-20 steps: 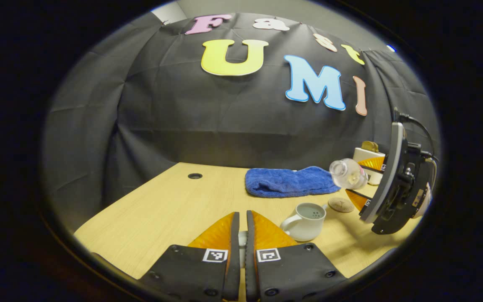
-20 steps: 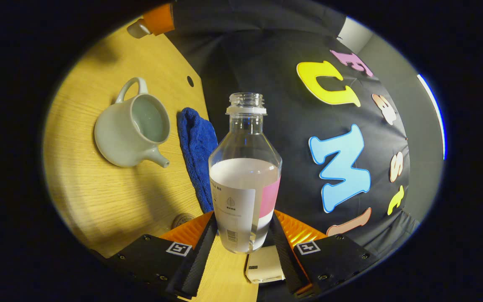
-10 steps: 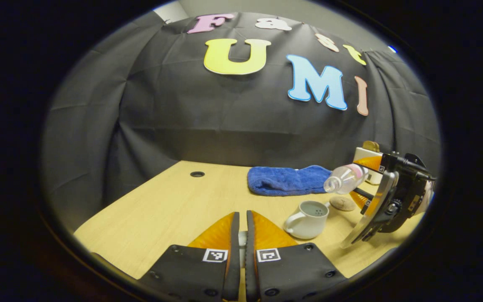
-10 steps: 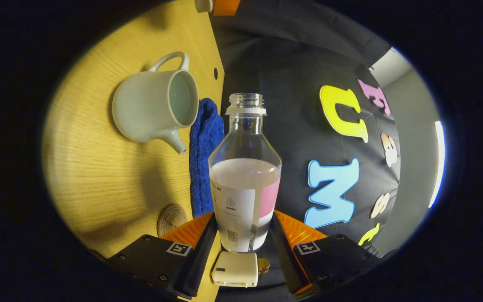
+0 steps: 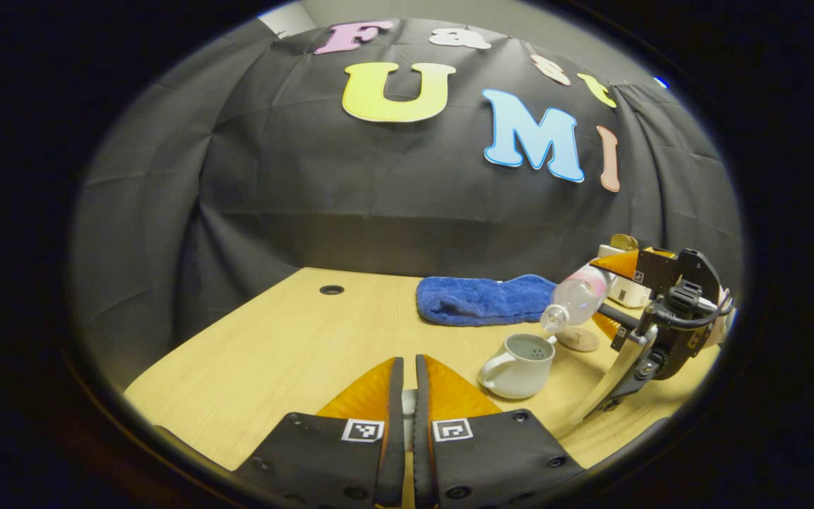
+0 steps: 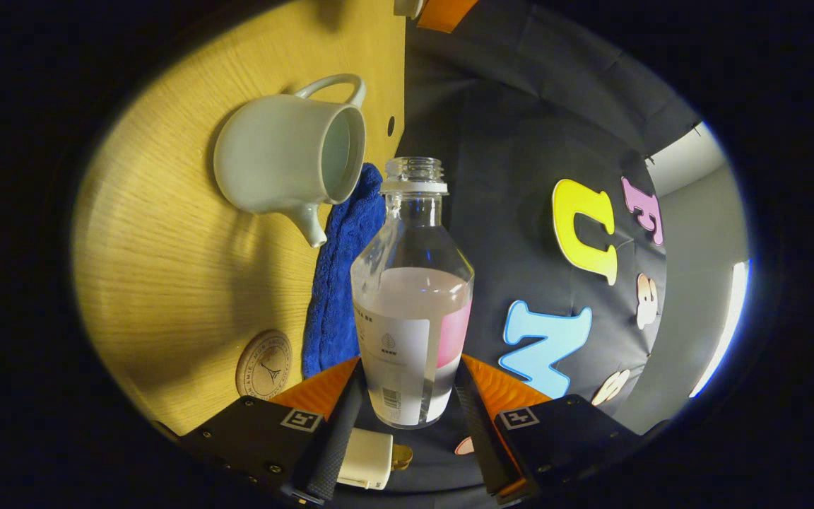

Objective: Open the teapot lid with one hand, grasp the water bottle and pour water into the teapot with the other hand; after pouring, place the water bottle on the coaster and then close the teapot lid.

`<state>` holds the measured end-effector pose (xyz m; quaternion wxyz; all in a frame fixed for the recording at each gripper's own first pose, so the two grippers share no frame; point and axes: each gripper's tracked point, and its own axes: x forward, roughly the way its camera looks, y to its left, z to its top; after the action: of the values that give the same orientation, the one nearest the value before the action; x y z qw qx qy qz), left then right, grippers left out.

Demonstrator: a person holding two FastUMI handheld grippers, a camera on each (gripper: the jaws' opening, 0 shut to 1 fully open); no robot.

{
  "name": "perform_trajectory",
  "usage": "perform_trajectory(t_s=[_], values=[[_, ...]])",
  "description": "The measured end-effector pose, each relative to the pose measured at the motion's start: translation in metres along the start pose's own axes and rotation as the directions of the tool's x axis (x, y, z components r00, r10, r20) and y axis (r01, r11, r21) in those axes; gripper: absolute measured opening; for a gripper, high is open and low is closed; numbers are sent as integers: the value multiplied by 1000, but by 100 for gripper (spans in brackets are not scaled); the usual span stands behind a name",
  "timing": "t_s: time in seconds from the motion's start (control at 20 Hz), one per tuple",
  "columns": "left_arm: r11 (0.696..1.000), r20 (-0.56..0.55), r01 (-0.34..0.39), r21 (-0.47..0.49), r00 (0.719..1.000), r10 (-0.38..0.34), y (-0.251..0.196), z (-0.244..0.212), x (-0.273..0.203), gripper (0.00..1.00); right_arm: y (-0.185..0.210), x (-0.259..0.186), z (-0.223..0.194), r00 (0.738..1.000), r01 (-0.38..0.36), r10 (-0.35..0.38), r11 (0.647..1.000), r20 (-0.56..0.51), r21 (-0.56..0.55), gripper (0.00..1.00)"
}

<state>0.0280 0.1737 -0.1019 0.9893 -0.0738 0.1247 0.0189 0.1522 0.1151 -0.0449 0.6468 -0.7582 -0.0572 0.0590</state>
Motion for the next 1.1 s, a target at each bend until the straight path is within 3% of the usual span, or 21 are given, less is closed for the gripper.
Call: perform_trajectory(t_s=[1.1], values=[[1000,-25,6,0,1000,-6,-2,-9,2,12,-1,3,-8,993,108,-100,983,62,-147,75]])
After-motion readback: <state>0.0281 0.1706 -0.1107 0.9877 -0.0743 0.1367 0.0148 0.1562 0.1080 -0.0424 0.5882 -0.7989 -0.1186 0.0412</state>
